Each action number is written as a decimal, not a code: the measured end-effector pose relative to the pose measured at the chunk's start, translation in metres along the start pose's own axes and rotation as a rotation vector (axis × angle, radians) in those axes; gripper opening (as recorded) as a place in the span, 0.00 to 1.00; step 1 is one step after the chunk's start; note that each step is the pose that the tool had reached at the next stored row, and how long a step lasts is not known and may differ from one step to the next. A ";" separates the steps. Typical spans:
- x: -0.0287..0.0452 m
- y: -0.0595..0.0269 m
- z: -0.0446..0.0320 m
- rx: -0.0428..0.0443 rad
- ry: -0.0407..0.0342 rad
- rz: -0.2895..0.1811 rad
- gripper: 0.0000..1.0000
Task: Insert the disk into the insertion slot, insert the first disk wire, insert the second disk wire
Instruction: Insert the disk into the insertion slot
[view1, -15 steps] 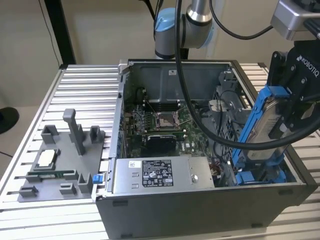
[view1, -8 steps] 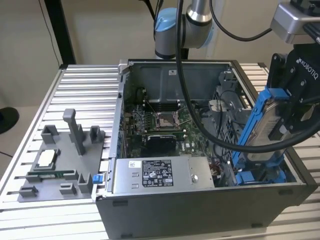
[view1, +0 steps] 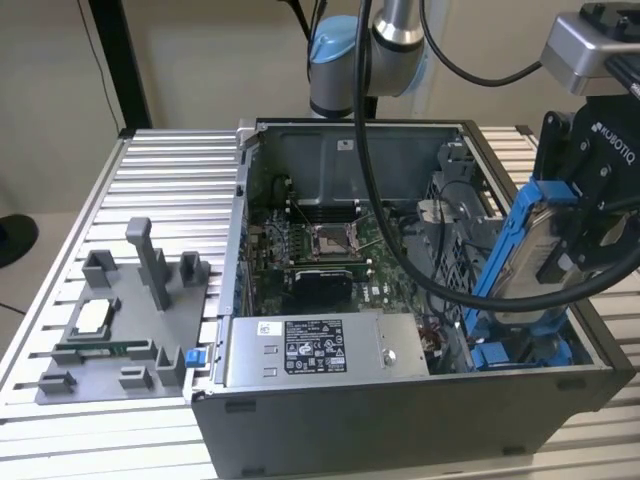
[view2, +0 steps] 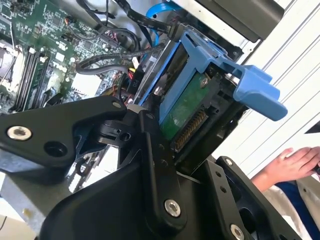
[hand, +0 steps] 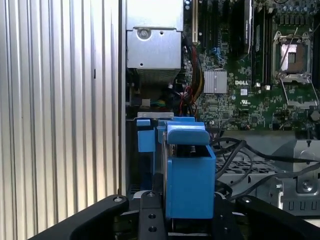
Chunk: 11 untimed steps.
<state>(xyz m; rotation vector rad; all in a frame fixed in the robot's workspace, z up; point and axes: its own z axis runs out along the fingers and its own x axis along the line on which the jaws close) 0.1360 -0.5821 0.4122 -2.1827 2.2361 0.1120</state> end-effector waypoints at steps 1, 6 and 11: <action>0.0001 0.0000 0.0007 0.0000 -0.0008 0.000 0.00; 0.0002 -0.0007 0.0036 -0.0003 -0.0059 -0.002 0.00; 0.0004 -0.0012 0.0065 -0.0005 -0.0093 -0.005 0.00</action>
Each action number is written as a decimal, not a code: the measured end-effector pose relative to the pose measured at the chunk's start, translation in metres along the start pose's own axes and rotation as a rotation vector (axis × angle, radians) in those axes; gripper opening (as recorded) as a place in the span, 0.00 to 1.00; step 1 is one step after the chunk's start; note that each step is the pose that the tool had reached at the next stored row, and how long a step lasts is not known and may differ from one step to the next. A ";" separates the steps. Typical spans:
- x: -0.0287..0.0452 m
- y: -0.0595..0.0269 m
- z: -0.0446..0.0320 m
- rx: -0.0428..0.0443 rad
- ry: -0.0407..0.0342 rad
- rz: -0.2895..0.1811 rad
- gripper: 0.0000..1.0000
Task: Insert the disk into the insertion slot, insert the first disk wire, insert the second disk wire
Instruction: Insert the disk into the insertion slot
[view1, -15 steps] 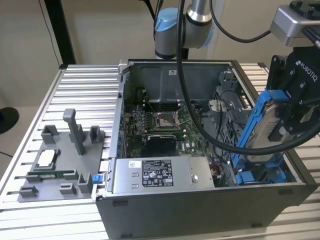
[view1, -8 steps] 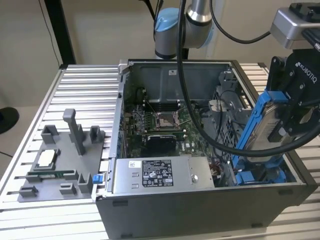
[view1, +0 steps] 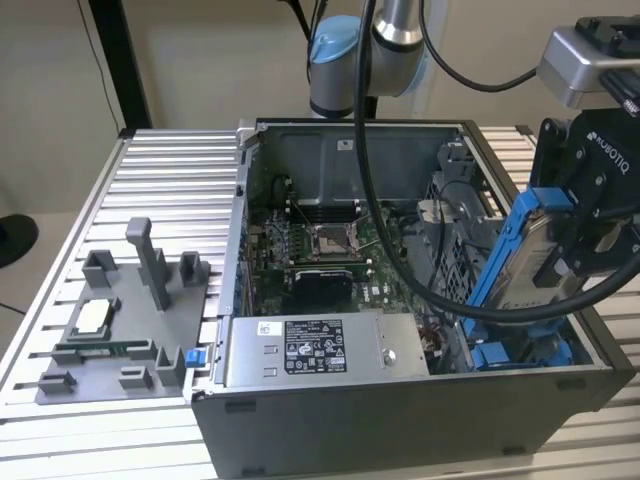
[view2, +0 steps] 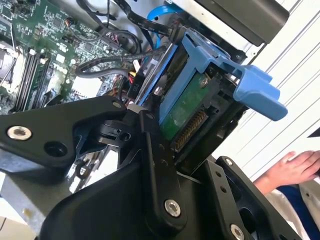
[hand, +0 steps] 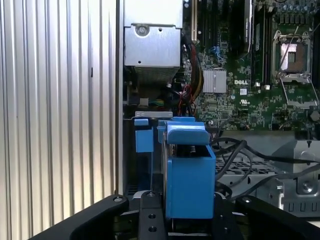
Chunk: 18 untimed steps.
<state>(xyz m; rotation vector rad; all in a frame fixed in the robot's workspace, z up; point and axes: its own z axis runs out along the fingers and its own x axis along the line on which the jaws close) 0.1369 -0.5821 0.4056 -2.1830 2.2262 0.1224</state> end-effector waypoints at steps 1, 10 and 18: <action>0.0000 -0.0002 0.0004 -0.0001 -0.0001 -0.001 0.00; 0.0009 -0.0008 0.0104 -0.0004 -0.0032 -0.002 0.00; 0.0004 -0.0024 0.0063 -0.0108 -0.0070 -0.003 0.00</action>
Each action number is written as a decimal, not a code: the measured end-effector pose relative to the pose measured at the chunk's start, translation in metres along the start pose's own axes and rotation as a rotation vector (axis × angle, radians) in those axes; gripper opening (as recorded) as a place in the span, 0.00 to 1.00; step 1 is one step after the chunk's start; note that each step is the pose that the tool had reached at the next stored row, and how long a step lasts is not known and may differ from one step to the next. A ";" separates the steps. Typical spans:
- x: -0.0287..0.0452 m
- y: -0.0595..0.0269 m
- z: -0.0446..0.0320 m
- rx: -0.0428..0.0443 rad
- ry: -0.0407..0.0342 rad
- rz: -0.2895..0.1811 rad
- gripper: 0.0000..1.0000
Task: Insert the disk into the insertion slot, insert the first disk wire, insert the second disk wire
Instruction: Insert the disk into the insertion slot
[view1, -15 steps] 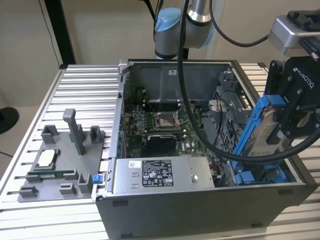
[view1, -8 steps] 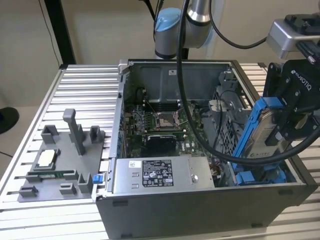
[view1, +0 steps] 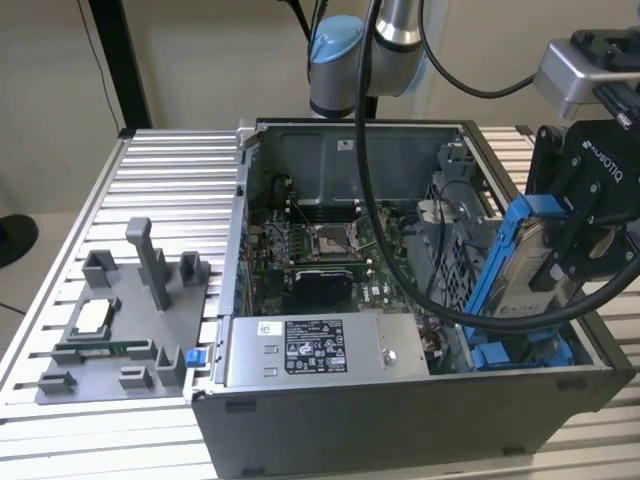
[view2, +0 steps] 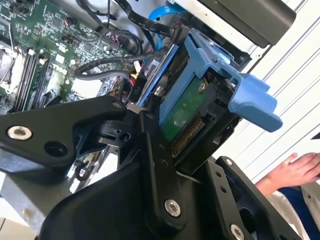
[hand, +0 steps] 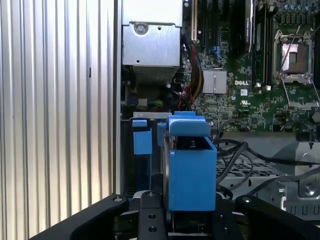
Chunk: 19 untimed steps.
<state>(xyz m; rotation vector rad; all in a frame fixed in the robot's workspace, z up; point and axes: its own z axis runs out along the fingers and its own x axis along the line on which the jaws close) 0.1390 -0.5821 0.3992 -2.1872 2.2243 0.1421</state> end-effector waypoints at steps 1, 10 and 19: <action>0.0000 -0.0004 -0.0017 -0.0044 -0.0007 0.000 0.00; 0.0002 -0.0042 -0.0134 -0.0286 0.0019 0.002 0.00; 0.0031 -0.0060 -0.0051 -0.0319 0.0017 0.003 0.00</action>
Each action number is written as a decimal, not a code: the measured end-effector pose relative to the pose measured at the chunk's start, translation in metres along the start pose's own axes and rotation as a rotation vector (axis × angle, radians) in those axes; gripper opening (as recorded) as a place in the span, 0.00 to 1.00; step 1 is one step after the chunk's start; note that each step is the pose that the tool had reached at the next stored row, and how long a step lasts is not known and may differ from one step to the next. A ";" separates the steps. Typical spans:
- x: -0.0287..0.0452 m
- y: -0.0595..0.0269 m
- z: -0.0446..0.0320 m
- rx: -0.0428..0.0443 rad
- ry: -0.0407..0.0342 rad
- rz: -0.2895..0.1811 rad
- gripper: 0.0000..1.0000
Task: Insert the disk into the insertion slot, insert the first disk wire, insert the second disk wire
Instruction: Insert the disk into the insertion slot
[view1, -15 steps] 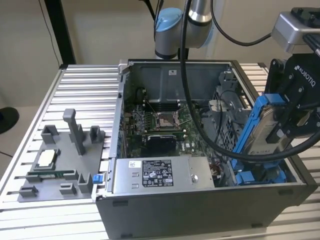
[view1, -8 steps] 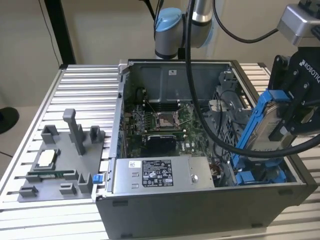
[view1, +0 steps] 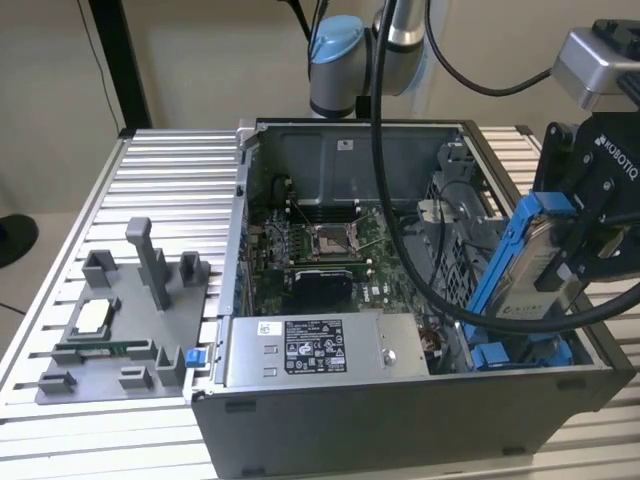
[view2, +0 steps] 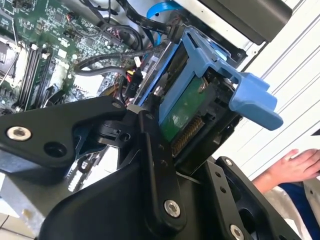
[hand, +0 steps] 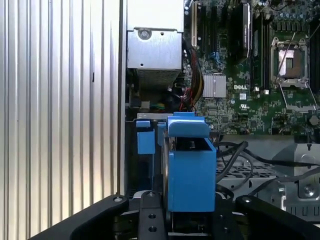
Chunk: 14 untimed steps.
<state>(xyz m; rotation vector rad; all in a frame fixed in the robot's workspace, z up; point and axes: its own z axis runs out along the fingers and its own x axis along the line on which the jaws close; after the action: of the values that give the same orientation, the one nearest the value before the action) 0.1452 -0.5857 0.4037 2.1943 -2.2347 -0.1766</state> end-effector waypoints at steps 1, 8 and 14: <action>0.0000 -0.0001 0.0009 0.0000 -0.0002 0.000 0.00; 0.0003 -0.0006 0.0070 -0.0001 -0.0066 0.000 0.00; 0.0011 -0.0014 0.0177 -0.0002 -0.0104 -0.001 0.00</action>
<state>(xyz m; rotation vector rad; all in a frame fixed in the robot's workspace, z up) 0.1452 -0.5854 0.3859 2.1994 -2.2389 -0.1887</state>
